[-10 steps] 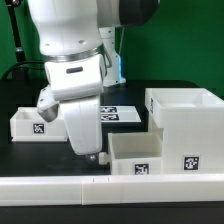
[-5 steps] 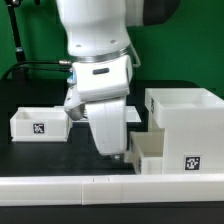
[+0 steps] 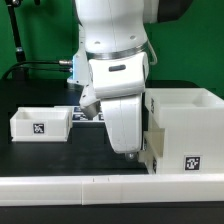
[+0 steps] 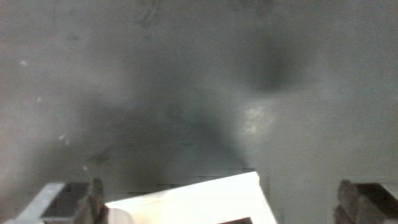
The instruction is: Assemble drawer
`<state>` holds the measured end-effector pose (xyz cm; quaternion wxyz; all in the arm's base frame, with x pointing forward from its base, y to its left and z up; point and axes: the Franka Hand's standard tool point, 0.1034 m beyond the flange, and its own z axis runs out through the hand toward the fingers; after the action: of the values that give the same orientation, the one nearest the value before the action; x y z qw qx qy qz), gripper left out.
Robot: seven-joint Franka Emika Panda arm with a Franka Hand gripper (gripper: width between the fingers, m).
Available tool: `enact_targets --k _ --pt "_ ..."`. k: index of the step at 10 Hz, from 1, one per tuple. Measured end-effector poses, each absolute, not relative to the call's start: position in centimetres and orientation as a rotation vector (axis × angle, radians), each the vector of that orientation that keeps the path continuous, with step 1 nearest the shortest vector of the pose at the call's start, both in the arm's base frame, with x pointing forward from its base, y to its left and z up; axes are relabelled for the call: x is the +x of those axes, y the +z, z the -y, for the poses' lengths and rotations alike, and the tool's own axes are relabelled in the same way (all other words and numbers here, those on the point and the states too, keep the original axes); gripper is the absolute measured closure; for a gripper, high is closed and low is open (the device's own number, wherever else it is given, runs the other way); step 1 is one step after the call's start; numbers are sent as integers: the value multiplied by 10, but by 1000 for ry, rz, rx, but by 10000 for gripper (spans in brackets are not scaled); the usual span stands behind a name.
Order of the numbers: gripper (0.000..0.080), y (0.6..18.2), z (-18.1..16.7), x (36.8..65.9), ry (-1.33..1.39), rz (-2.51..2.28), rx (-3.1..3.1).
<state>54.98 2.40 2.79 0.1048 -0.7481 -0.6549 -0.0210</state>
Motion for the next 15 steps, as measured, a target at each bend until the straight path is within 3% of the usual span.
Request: enact_targets --k 4,11,15 --pt "150 30 -13 545 -57 1914 -2225" --pt "150 68 30 489 -10 1864 -2307" --pt "150 65 30 487 -4 1852 -2310"
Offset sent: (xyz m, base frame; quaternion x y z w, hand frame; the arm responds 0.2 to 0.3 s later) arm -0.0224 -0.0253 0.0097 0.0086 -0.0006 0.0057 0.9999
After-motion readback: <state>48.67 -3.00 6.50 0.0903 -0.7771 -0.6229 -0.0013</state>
